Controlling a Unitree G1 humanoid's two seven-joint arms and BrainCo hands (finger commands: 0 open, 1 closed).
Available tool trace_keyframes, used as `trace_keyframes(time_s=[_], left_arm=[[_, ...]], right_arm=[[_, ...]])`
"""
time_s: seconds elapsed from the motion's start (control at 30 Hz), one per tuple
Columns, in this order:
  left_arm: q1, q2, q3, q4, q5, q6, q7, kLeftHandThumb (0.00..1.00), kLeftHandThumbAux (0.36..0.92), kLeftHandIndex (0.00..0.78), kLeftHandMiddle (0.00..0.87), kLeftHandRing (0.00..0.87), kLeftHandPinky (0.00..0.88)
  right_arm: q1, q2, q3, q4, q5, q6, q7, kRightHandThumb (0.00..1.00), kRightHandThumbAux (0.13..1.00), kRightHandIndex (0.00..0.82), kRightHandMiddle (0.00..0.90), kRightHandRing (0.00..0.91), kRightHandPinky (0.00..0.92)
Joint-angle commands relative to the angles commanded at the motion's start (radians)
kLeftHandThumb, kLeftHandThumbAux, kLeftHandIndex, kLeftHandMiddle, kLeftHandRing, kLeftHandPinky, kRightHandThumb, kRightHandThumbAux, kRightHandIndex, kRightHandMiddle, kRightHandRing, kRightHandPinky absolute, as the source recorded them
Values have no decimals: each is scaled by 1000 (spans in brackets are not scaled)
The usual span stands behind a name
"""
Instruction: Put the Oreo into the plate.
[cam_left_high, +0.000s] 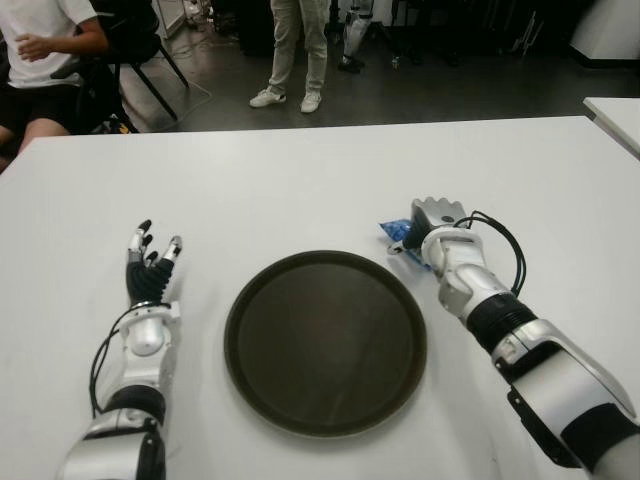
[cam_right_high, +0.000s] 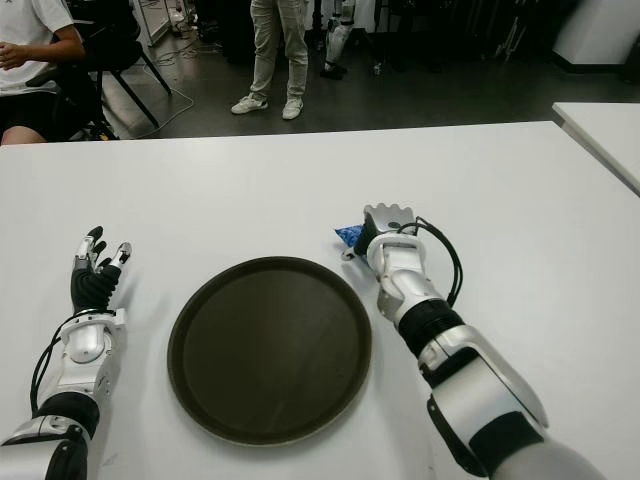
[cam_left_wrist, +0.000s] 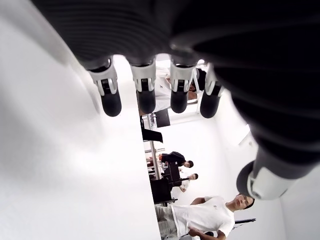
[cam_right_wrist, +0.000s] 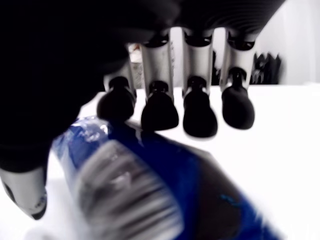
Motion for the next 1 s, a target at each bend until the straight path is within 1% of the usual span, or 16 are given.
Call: trace_keyframes(time_s=[0.1, 0.13, 0.17, 0.2, 0.27, 0.33, 0.43, 0.53, 0.7, 0.83, 1.0], left_arm=[[-1, 0, 2, 1, -1, 3, 1, 288, 593, 7, 15, 0, 0], [-1, 0, 3, 2, -2, 4, 2, 296, 593, 14, 21, 0, 0], [-2, 0, 4, 2, -3, 5, 2, 299, 593, 16, 23, 0, 0], [-2, 0, 5, 3, -4, 6, 3, 303, 592, 19, 27, 0, 0], [-3, 0, 6, 3, -6, 6, 3, 308, 591, 23, 30, 0, 0], [-3, -1, 8, 3, -8, 7, 2, 310, 588, 22, 28, 0, 0], [-3, -3, 11, 1, -13, 8, -2, 304, 583, 16, 18, 0, 0], [-4, -2, 13, 1, -16, 9, -6, 298, 585, 13, 14, 0, 0], [-4, -1, 11, 1, -12, 8, -6, 288, 594, 17, 21, 0, 0], [-3, 1, 10, 0, -11, 7, -9, 288, 600, 15, 15, 0, 0], [-4, 3, 9, 0, -9, 8, -7, 286, 603, 12, 12, 0, 0]], right_arm=[[-6, -12, 3, 9, 13, -24, 34, 0, 573, 447, 635, 678, 691], [-9, -16, 4, 12, 16, -32, 49, 0, 562, 422, 565, 602, 617], [-13, -18, 6, 14, 19, -37, 68, 0, 558, 413, 540, 575, 590], [-15, -19, 8, 15, 21, -39, 81, 0, 547, 392, 482, 511, 521], [-18, -23, 11, 14, 26, -41, 103, 0, 532, 364, 408, 430, 427], [-20, -27, 14, 13, 29, -43, 120, 0, 523, 344, 369, 386, 380], [-23, -34, 17, 13, 30, -44, 139, 0, 514, 314, 330, 341, 339], [-28, -32, 17, 18, 32, -38, 154, 0, 505, 300, 312, 315, 300], [-27, -33, 10, 19, 37, -36, 150, 0, 498, 289, 304, 304, 289], [-25, -36, 3, 18, 44, -42, 139, 0, 492, 283, 297, 288, 246], [-27, -39, 5, 18, 47, -48, 141, 0, 491, 280, 289, 275, 215]])
